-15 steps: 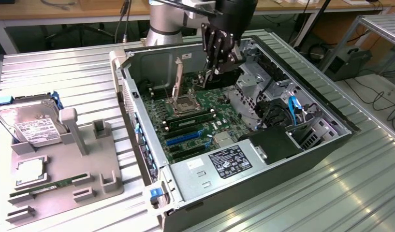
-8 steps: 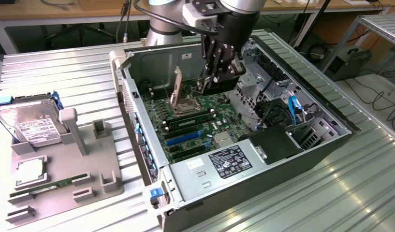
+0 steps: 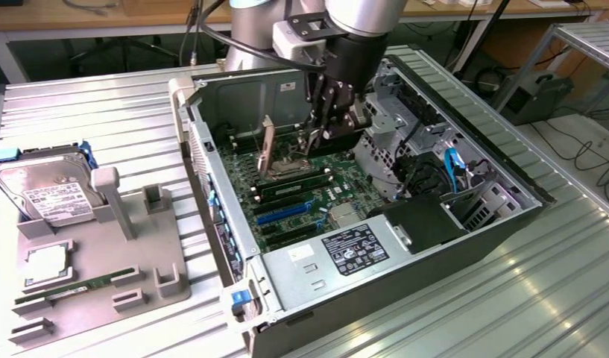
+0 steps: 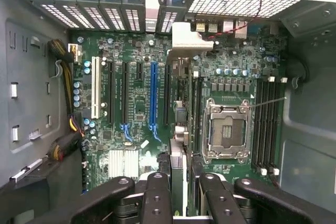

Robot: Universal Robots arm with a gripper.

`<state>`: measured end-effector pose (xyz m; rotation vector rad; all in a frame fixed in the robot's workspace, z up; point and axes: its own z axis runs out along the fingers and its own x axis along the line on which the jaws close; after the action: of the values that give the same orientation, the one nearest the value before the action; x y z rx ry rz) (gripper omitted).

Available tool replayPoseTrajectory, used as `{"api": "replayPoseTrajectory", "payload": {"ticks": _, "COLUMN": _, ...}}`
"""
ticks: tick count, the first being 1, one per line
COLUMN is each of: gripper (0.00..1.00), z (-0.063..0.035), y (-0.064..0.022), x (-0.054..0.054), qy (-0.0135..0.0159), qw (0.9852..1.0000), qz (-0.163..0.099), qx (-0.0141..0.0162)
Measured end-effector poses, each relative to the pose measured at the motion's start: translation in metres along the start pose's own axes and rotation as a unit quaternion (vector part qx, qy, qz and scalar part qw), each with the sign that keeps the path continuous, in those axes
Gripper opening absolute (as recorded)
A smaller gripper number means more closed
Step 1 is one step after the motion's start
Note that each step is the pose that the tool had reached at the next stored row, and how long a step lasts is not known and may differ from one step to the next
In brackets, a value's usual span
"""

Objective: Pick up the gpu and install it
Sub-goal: 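Insert the gpu into the slot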

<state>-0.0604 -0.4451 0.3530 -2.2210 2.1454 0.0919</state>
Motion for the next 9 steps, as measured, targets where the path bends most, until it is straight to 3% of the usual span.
{"api": "replayPoseTrajectory", "payload": {"ticks": 4, "gripper": 0.26, "z": 0.0034, "y": 0.002, "x": 0.0002, "qy": 0.0038, "qw": 1.0, "qz": 0.0, "qx": -0.0001}}
{"api": "replayPoseTrajectory", "payload": {"ticks": 9, "gripper": 0.26, "z": 0.0087, "y": 0.0068, "x": 0.0006, "qy": 0.006, "qw": 1.0, "qz": 0.003, "qx": 0.0}}
